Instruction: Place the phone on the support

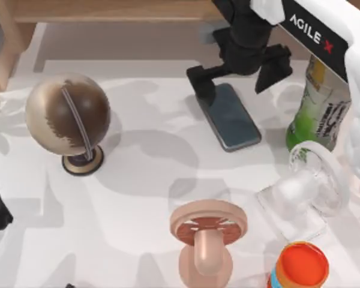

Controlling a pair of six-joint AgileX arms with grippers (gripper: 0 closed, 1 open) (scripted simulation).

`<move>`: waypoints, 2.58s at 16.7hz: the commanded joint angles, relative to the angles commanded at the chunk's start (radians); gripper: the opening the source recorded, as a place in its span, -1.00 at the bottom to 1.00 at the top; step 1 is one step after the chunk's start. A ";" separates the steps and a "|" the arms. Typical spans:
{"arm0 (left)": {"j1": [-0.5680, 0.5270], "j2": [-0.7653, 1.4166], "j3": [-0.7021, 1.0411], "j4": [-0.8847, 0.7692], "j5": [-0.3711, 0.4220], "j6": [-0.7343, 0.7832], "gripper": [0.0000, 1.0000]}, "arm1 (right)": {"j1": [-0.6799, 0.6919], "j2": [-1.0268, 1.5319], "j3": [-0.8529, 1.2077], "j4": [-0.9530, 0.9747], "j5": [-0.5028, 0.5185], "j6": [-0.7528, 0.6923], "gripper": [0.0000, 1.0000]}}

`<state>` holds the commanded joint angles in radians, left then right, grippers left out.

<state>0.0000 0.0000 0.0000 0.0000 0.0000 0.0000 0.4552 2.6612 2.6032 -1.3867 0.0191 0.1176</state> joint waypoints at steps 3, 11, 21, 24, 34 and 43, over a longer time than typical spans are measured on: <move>0.000 0.000 0.000 0.000 0.000 0.000 1.00 | 0.002 0.011 -0.062 0.076 0.001 0.000 1.00; 0.000 0.000 0.000 0.000 0.000 0.000 1.00 | 0.003 0.045 -0.205 0.252 0.001 0.001 1.00; 0.000 0.000 0.000 0.000 0.000 0.000 1.00 | 0.003 0.045 -0.205 0.252 0.001 0.001 -0.21; 0.000 0.000 0.000 0.000 0.000 0.000 1.00 | 0.003 0.045 -0.205 0.252 0.001 0.001 -0.66; 0.000 0.000 0.000 0.000 0.000 0.000 1.00 | 0.003 0.045 -0.205 0.252 0.001 0.001 -1.00; 0.000 0.000 0.000 0.000 0.000 0.000 1.00 | 0.000 0.009 -0.128 0.163 0.008 0.000 -1.00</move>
<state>0.0000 0.0000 0.0000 0.0000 0.0000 0.0000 0.4549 2.6702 2.4752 -1.2234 0.0268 0.1179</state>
